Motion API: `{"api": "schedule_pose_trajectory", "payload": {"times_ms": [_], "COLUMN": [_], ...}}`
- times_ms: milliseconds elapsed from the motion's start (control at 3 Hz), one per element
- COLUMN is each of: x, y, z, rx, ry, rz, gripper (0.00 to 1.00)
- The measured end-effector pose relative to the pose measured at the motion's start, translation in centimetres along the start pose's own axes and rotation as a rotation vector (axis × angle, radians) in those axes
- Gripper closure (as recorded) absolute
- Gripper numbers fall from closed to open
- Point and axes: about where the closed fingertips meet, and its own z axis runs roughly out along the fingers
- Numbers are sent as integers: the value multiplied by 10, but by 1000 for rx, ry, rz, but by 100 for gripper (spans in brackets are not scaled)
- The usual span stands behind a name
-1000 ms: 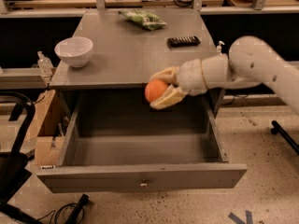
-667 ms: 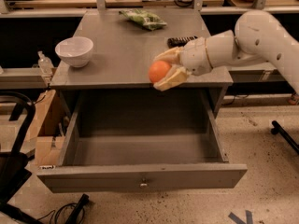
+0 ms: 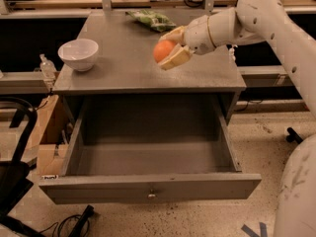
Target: Pick orange from top drawer and place on counter
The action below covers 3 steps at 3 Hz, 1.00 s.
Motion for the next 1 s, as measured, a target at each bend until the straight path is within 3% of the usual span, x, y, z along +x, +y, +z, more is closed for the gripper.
{"api": "schedule_pose_trajectory", "payload": {"times_ms": [333, 667, 1000], "x": [20, 62, 57], "y": [-10, 2, -1], "z": [15, 32, 29], "rx": [32, 41, 41], "ry": [71, 134, 134], "rz": [6, 60, 60], "gripper": [100, 98, 76]}}
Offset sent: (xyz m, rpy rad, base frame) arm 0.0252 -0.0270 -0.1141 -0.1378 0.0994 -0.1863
